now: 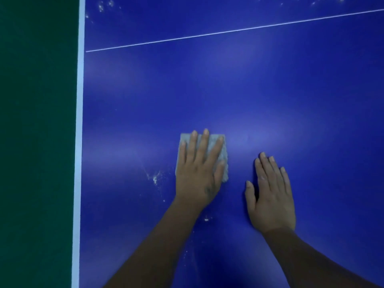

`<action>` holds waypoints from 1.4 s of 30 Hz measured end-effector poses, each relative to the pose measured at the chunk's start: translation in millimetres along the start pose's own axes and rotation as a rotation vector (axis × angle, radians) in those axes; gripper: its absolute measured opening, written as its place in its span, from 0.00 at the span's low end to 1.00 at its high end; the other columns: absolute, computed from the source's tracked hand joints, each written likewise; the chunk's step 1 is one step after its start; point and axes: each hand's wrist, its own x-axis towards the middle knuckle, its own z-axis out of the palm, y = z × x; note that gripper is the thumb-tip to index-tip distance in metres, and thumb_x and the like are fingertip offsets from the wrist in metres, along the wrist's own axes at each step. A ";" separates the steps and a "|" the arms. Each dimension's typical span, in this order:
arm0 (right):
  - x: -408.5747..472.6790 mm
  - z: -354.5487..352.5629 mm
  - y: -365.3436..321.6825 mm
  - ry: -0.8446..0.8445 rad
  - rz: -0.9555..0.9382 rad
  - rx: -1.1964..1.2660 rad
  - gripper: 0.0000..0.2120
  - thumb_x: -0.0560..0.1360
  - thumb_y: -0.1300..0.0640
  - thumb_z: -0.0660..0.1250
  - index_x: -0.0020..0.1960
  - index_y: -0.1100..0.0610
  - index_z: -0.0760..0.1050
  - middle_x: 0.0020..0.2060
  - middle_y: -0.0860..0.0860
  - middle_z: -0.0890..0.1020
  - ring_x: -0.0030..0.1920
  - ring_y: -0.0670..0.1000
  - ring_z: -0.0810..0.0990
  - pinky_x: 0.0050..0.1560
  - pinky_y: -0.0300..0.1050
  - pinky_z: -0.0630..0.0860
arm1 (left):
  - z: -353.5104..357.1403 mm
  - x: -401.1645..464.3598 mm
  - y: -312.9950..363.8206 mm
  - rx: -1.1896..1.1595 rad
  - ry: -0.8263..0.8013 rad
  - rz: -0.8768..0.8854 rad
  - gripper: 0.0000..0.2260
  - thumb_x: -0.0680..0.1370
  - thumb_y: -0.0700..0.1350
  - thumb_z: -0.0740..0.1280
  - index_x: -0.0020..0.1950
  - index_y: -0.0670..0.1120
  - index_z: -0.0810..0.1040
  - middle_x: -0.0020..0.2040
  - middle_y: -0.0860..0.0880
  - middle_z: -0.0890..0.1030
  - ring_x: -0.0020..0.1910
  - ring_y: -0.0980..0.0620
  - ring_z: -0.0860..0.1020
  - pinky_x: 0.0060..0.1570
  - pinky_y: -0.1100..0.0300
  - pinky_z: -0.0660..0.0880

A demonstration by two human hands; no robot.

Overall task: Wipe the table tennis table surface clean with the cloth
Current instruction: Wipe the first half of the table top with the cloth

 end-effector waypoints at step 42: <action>-3.0 -2.3 -1.0 -0.047 0.031 0.005 0.29 0.87 0.47 0.53 0.84 0.60 0.61 0.85 0.50 0.60 0.86 0.51 0.54 0.86 0.55 0.51 | -0.8 -32.5 -17.8 -0.014 0.039 -0.373 0.28 0.88 0.59 0.45 0.88 0.53 0.50 0.87 0.43 0.50 0.86 0.39 0.44 0.82 0.36 0.46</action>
